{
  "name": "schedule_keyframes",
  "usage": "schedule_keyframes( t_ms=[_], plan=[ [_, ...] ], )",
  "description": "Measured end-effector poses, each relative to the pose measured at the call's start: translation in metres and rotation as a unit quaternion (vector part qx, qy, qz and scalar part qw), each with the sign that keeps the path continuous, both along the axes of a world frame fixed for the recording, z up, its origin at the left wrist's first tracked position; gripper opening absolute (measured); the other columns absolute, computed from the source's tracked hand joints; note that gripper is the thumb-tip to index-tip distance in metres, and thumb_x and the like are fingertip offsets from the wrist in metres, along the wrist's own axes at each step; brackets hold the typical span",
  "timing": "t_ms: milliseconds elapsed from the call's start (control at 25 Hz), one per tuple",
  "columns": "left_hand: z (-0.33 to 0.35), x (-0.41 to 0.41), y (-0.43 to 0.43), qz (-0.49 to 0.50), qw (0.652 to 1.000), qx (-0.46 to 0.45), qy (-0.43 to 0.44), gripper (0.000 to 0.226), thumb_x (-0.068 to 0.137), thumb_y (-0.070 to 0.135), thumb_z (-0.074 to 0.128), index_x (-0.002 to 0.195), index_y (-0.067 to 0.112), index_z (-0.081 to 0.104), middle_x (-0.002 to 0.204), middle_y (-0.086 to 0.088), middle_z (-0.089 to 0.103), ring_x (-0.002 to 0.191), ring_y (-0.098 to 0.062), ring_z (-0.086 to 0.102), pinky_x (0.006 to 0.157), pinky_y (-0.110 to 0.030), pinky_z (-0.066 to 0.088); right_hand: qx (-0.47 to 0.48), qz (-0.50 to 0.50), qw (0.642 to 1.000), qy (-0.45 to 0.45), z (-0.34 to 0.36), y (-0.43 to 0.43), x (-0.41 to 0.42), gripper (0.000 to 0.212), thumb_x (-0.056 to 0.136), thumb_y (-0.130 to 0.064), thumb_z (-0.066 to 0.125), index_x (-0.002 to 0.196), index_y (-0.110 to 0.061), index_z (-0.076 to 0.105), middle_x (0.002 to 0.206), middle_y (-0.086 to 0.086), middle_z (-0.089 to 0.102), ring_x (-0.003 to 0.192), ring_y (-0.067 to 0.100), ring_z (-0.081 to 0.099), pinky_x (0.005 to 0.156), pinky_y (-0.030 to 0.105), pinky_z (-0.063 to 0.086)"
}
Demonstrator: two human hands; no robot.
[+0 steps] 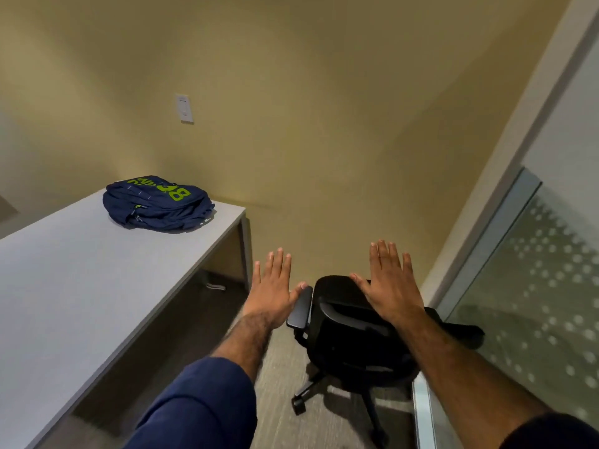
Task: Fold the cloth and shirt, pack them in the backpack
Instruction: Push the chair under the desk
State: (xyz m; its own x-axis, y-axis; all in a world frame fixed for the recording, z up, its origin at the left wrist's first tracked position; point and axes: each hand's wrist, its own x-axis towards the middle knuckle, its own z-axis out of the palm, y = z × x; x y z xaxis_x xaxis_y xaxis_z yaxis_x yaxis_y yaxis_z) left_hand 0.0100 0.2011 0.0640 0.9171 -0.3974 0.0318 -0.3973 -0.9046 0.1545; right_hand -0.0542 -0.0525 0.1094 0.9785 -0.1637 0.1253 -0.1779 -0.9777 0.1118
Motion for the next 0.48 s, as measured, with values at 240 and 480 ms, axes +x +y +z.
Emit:
schedule_keyframes(
  t_ms=[240,480],
  plan=[
    [-0.004,-0.007,-0.068,-0.081,0.996,-0.025,0.023,0.084,0.094,0.071,-0.005,0.158,0.021,-0.020,0.164,0.000,-0.032,0.151,-0.019,-0.030,0.125,-0.047,-0.015,0.023,-0.081,0.996,-0.012,-0.007,-0.056,-0.045,0.113,0.073,-0.079,-0.032,0.160,-0.011,-0.009,0.168,0.010,-0.012,0.155,0.026,-0.013,0.125,0.050,-0.002],
    [-0.016,0.001,-0.093,-0.143,0.989,-0.008,0.026,0.079,0.097,0.069,0.002,0.155,0.022,-0.022,0.162,0.002,-0.032,0.153,-0.020,-0.027,0.123,-0.044,-0.019,0.037,-0.125,0.991,-0.019,-0.027,-0.076,-0.066,0.119,0.067,-0.080,-0.037,0.160,-0.011,-0.010,0.168,0.009,-0.013,0.155,0.026,-0.013,0.125,0.049,-0.002]
  ],
)
